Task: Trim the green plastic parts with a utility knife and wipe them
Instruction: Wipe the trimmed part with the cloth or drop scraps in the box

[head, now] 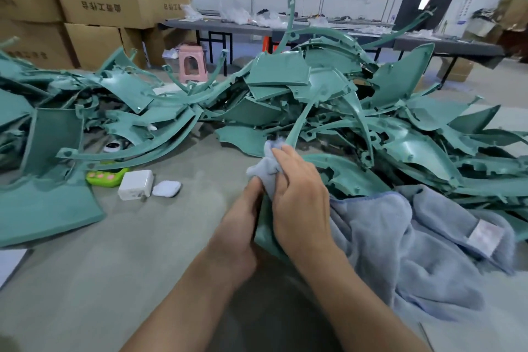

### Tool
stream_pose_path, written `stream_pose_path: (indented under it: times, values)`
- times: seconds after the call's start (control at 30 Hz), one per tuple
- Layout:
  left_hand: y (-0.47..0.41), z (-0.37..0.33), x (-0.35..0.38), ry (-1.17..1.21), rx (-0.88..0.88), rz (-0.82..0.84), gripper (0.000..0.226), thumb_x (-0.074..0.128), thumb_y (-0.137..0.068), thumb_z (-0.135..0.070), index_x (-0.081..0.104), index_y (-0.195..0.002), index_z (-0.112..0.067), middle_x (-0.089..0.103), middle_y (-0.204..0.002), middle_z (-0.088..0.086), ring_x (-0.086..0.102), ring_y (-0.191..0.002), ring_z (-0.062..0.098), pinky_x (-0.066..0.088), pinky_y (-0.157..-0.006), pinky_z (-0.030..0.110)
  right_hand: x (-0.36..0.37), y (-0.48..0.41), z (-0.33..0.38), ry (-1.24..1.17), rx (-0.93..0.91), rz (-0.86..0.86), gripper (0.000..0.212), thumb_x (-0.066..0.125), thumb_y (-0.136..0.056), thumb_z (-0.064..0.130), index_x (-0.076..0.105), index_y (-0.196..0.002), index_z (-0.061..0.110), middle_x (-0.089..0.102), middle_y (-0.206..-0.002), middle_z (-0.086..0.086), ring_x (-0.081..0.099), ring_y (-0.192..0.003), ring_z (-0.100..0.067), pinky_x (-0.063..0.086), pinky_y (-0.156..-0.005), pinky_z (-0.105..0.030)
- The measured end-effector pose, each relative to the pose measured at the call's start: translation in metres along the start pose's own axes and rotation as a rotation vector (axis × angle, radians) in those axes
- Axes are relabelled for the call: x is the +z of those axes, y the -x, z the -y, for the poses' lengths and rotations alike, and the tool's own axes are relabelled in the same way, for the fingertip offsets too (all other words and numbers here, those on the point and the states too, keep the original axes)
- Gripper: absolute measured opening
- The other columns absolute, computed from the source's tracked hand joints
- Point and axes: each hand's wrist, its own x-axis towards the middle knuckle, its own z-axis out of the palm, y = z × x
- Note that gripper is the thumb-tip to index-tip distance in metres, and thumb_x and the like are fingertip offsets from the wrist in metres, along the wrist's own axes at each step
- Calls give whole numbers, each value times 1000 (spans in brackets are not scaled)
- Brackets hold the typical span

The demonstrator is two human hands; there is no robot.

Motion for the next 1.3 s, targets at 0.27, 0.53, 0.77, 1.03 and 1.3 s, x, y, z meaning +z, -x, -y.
stream_pose_path:
  times: [0.27, 0.53, 0.77, 1.03, 1.3]
  values:
    - [-12, -9, -24, 220, -126, -195, 46, 55, -101, -41, 81, -81, -10, 74, -70, 13, 73, -64, 25, 60, -53, 34, -23, 55, -2, 53, -152, 285, 27, 61, -97, 23, 75, -120, 18, 74, -117, 9, 64, -94, -10, 41, -87, -9]
    - [-9, -8, -15, 112, -142, -112, 65, 33, -107, -46, 79, -105, -1, 71, -121, 23, 73, -105, 35, 63, -73, 44, -35, 52, -21, 550, 11, 271, 45, 70, -95, 25, 62, -139, 20, 57, -148, 5, 62, -115, -20, 55, -82, -33]
    - [-6, -14, -17, 53, -127, -213, 61, 37, -107, -42, 74, -111, 6, 73, -114, 27, 75, -95, 37, 63, -63, 43, -34, 63, -6, 376, -35, 330, 39, 44, -104, 35, 56, -141, 33, 56, -145, 16, 57, -105, -12, 52, -86, -38]
    - [-7, -15, -7, -511, 87, -373, 37, 53, -100, -5, 84, -89, -23, 79, -82, 8, 76, -71, 22, 63, -61, 33, -44, -25, 22, 258, -41, -166, 16, 63, -96, 18, 64, -80, 16, 61, -81, 3, 54, -78, -24, 50, -65, -37]
    - [2, -10, -7, -535, 59, -280, 31, 50, -105, -9, 80, -109, -19, 78, -100, 15, 75, -96, 36, 59, -89, 57, -22, -42, 12, 545, -213, 369, 10, 48, -95, 12, 52, -90, 20, 56, -101, 0, 50, -97, -25, 44, -74, -37]
